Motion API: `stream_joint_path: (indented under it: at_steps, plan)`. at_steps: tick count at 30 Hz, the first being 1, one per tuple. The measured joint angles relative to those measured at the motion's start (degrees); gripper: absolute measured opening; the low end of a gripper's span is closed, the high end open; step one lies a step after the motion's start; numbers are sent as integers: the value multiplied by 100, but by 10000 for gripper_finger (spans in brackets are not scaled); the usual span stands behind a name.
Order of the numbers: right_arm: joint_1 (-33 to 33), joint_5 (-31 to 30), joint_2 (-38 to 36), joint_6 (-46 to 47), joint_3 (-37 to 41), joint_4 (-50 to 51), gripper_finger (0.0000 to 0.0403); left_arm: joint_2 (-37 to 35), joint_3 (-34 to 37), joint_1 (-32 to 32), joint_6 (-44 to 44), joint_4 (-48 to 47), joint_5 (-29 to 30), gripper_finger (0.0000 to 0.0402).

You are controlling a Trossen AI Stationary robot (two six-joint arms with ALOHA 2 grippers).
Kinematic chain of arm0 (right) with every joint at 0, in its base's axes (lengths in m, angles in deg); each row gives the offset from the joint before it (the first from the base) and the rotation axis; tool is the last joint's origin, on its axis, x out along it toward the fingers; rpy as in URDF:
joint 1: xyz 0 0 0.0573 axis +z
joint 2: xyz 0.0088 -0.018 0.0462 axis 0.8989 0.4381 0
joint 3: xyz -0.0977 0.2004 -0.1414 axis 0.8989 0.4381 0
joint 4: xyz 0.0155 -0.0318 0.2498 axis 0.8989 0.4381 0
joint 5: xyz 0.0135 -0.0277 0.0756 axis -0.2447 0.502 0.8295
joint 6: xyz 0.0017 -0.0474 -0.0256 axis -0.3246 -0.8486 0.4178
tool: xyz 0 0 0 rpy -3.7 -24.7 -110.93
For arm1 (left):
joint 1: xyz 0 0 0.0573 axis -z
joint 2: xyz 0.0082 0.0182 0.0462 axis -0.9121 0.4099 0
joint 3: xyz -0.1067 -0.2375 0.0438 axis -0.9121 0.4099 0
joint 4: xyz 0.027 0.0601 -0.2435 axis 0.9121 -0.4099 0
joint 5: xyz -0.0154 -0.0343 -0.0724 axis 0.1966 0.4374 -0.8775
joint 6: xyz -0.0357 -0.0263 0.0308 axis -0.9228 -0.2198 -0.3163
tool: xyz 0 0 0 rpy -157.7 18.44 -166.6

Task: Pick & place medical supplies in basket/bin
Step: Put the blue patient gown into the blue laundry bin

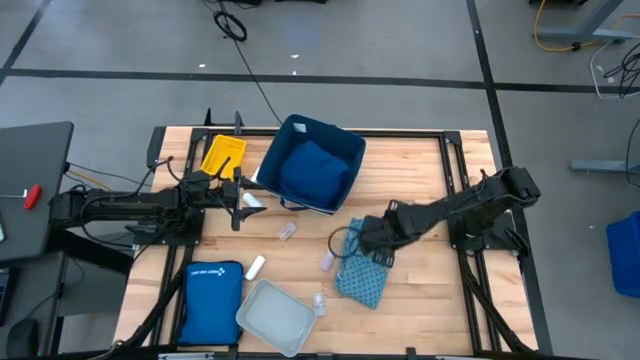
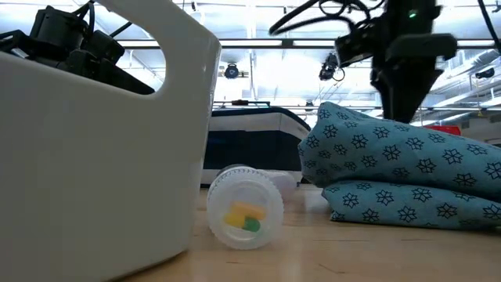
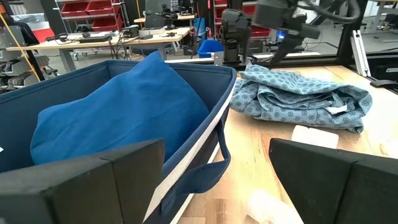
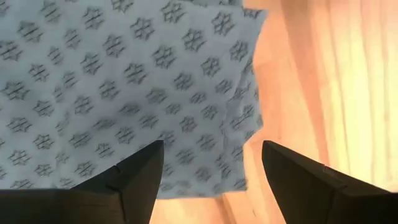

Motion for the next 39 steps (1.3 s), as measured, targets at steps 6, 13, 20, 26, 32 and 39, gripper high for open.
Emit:
stream_joint_path:
  at_steps: [6, 13, 20, 26, 32, 39]
  plan:
    - [-549, 675, 0, -843, 0, -469, 279, -1, 0, 0, 0, -1, 0, 292]
    - [-1008, 1221, 0, -1528, 7, -823, 279, -2, 0, 0, 0, -11, 0, 292]
    - [-1228, 1749, 176, -1886, 11, -1323, 279, 0, 0, 0, 0, -46, -77, 292]
    - [-1225, 1766, 717, -2145, 11, -1416, 279, 0, 0, 0, -10, -100, -108, 292]
    - [-1155, 1914, 1258, -2269, 13, -1696, 279, 0, 0, 0, -10, -94, -107, 292]
    - [-958, 2171, 1788, -2363, -34, -1873, 278, 0, 0, 0, -4, -92, -99, 292]
